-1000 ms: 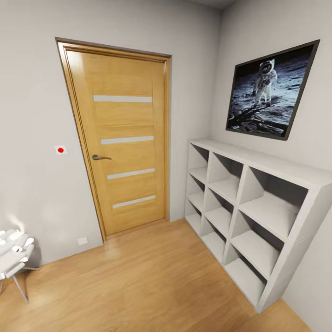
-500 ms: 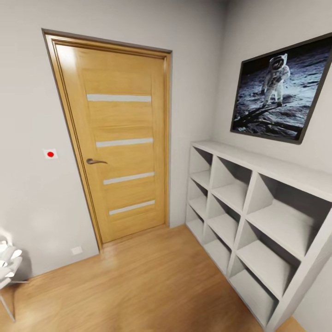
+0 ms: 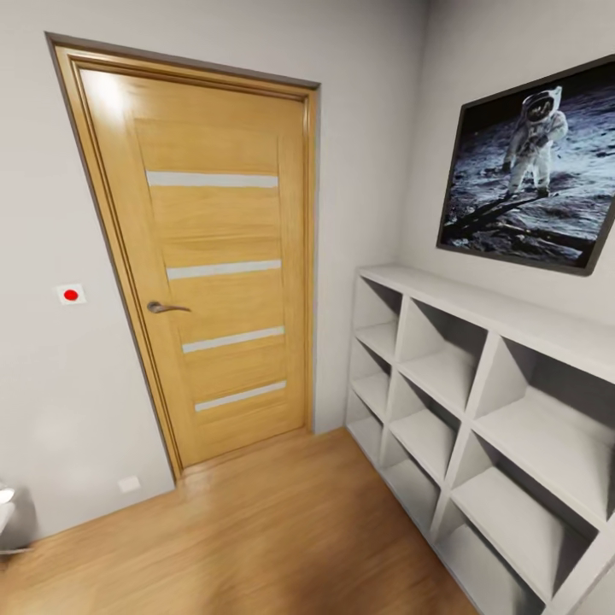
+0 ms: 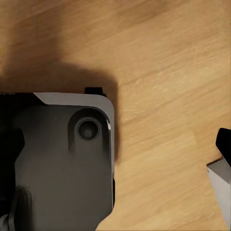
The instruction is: Attach the digital camera to the camera tripod in the bedroom.
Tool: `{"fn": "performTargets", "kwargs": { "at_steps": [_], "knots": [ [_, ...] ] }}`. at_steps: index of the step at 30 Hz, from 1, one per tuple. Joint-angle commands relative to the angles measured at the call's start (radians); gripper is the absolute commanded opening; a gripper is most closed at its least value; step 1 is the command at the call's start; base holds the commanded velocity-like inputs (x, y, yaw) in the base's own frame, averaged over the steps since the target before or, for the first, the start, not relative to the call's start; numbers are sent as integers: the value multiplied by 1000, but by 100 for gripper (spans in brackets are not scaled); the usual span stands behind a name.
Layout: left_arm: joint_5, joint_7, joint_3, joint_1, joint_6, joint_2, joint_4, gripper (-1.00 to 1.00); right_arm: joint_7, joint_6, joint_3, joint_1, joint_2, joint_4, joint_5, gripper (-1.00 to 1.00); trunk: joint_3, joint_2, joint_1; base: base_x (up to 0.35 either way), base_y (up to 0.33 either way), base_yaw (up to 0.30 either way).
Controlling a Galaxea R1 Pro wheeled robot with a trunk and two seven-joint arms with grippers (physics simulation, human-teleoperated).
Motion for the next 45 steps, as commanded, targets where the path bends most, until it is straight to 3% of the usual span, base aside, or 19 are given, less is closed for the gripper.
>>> {"fn": "performTargets", "kwargs": {
  "at_steps": [1,45],
  "knots": [
    [8,-5,-8,0,-3,0,1,-100,-3,-6,-6,-1,0,3,8,100,0,-1,1,320,0,0],
    [8,-5,-8,0,-4,0,1,-100,-5,-5,-6,-1,4,4,8,100,0,-1,1,306,0,0]
  ]
}}
